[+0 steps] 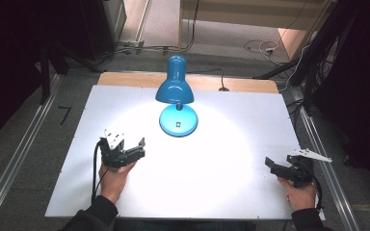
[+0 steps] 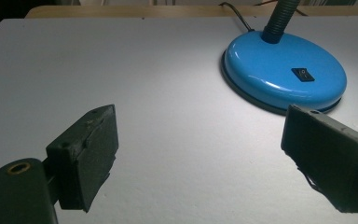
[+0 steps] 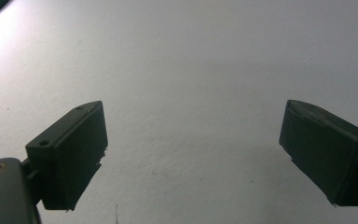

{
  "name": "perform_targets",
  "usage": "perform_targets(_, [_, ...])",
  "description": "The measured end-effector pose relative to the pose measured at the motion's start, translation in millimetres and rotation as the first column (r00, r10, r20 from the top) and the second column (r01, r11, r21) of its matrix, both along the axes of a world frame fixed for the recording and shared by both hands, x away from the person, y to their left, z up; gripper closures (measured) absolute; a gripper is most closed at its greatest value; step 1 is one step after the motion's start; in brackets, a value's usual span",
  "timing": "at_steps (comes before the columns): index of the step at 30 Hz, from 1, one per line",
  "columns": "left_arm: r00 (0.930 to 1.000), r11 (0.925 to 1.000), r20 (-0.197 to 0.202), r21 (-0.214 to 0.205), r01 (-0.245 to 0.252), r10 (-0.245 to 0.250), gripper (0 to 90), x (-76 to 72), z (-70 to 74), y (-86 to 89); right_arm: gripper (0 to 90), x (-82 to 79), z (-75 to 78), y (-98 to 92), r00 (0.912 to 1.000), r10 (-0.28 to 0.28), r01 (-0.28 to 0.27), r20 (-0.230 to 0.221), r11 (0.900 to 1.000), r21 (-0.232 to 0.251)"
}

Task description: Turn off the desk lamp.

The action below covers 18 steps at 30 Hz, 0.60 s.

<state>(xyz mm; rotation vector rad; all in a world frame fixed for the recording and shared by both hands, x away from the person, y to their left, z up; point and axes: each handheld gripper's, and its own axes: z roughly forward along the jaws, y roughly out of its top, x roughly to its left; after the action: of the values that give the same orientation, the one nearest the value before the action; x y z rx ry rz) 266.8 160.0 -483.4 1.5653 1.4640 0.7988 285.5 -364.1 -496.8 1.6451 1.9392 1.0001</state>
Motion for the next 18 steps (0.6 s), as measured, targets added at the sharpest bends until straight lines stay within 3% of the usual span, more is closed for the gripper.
perform_targets(8, [0.9998, 0.9998, 0.008, -0.006, 0.019, -0.019, 12.7, 8.2, 0.8, -11.0, 6.5, 0.0, -0.1, -0.2, 1.0000, 0.000, 0.000, 0.000, 1.0000, -0.001])
perform_targets(18, [0.9993, 0.9985, 0.011, -0.041, 0.036, -0.036, 15.6, 19.0, 2.7, -23.2, 6.4, 0.1, -0.2, -0.2, 1.0000, -0.001, 0.001, -0.001, 1.0000, -0.003])
